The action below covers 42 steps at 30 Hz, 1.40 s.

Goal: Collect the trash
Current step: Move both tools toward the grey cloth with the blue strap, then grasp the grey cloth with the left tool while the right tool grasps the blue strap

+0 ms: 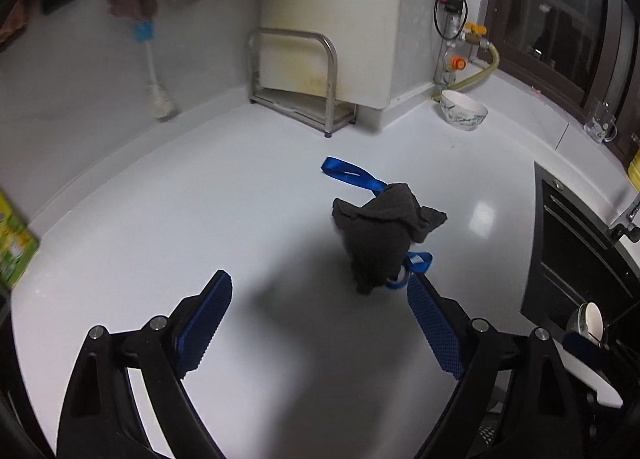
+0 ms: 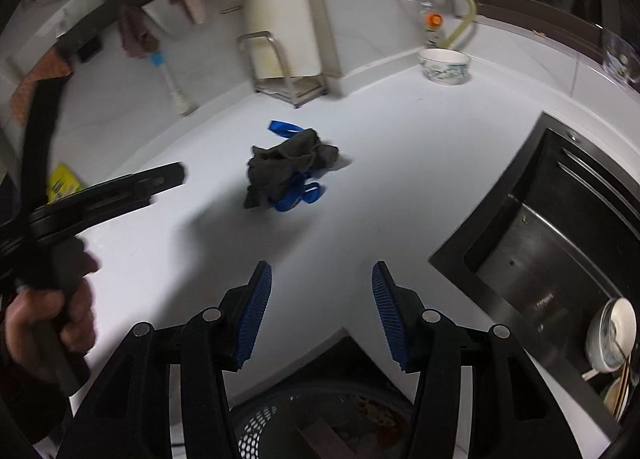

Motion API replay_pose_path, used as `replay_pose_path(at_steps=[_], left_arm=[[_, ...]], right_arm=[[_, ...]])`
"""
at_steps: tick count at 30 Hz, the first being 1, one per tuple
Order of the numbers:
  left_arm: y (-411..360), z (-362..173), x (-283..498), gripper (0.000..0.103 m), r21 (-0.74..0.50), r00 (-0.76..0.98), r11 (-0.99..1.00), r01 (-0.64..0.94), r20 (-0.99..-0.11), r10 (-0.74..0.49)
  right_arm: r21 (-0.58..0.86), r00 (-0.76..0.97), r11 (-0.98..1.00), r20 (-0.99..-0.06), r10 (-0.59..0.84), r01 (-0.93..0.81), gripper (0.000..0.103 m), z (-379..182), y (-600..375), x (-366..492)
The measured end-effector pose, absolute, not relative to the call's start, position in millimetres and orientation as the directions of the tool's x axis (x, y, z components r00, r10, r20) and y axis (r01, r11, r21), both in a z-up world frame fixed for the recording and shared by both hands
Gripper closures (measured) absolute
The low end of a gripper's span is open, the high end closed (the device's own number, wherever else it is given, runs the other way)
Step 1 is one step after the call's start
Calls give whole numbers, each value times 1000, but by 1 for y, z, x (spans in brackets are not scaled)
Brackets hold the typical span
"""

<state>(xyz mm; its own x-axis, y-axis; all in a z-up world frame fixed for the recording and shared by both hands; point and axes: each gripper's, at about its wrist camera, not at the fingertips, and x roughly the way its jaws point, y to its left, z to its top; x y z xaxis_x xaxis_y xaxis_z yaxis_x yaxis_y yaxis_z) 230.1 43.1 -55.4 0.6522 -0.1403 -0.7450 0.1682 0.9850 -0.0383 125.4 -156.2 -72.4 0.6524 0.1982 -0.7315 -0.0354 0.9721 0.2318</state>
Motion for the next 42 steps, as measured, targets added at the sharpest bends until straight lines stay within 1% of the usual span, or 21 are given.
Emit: replay_pose_path(at_steps=[5, 9, 17, 19, 21, 23, 24, 25, 26, 27, 30, 36, 42], left_arm=[[19, -74, 265, 15, -57, 634, 978, 202, -754, -175], [2, -79, 283, 15, -75, 627, 976, 207, -755, -191], [-20, -99, 306, 15, -33, 629, 982, 184, -764, -144], [-23, -105, 309, 21, -35, 624, 983, 182, -768, -143], [-25, -109, 311, 42, -34, 609, 981, 193, -780, -147], [-26, -110, 310, 48, -41, 604, 979, 201, -781, -157], [-25, -108, 309, 56, -44, 611, 978, 206, -774, -163], [-25, -107, 308, 61, -49, 615, 976, 211, -770, -172], [-23, -104, 307, 69, -61, 616, 974, 216, -766, -184], [-21, -103, 306, 74, -69, 615, 974, 217, -765, -191], [-12, -94, 303, 83, -107, 618, 969, 221, -754, -225], [17, -69, 290, 84, -95, 662, 976, 197, -721, -204], [55, -56, 273, 84, -29, 692, 989, 147, -712, -124]], right_arm=[[211, 620, 977, -766, 172, -10, 53, -92, -158, 134], [230, 605, 973, -776, 176, 12, 53, -103, -165, 142], [251, 590, 968, -784, 193, 18, 53, -117, -179, 154], [254, 589, 967, -785, 193, 23, 53, -119, -183, 157], [260, 588, 965, -786, 193, 32, 53, -122, -187, 159], [262, 585, 964, -788, 190, 40, 53, -124, -189, 161], [263, 585, 964, -788, 190, 42, 53, -125, -190, 162], [264, 585, 964, -789, 190, 43, 53, -126, -191, 162], [264, 585, 964, -788, 189, 44, 53, -126, -191, 163], [266, 586, 963, -787, 191, 43, 53, -125, -191, 165], [272, 595, 962, -779, 197, 37, 53, -121, -188, 170], [265, 624, 964, -752, 212, -8, 53, -107, -172, 188], [272, 625, 960, -740, 249, -60, 53, -105, -146, 221]])
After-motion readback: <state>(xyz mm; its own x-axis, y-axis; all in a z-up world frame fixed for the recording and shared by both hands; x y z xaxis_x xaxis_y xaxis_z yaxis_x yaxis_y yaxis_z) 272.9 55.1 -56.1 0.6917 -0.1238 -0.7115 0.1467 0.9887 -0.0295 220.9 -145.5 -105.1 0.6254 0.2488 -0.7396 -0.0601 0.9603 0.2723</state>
